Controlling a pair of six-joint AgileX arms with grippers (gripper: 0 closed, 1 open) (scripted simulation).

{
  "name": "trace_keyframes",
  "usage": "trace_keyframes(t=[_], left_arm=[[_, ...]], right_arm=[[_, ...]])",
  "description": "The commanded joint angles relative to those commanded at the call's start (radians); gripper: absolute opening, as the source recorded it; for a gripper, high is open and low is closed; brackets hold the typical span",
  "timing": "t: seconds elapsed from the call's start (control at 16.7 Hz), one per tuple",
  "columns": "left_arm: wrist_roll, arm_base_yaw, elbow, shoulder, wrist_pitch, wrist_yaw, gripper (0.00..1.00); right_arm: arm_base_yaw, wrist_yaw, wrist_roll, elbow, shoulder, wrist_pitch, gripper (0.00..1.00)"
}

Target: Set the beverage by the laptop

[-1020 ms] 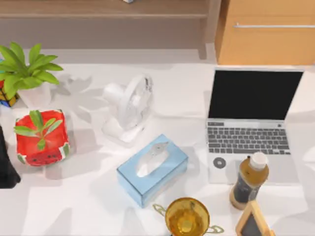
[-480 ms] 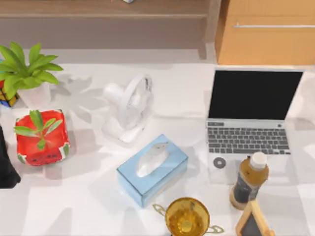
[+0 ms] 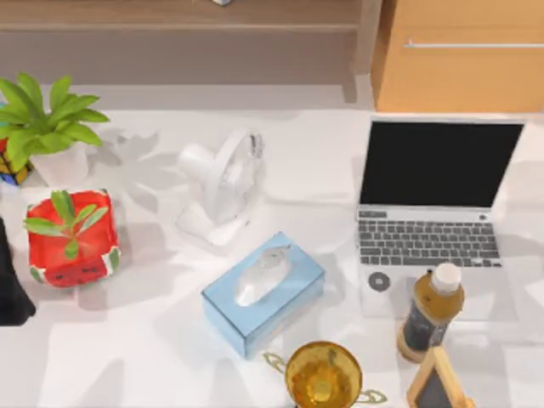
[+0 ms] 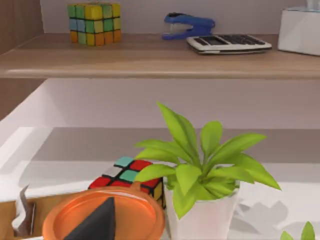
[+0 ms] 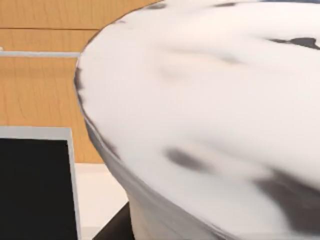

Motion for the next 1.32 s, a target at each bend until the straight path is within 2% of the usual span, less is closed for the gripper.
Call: trace_keyframes(t=[0.24,0.72,1.32], left_arm=[[0.0,0.0,0.0,0.0,0.0,0.0,1.0],[0.0,0.0,0.0,0.0,0.0,0.0,1.0],[0.0,0.0,0.0,0.0,0.0,0.0,1.0]], right_arm=[[0.036,0.047,0.018,-0.036,-0.024,-0.033,0.0],[0.034,0.05,0.019,-0.034,-0.018,-0.02,0.0],[0.037,0.053,0.017,-0.026,0.091,0.185,0.0]])
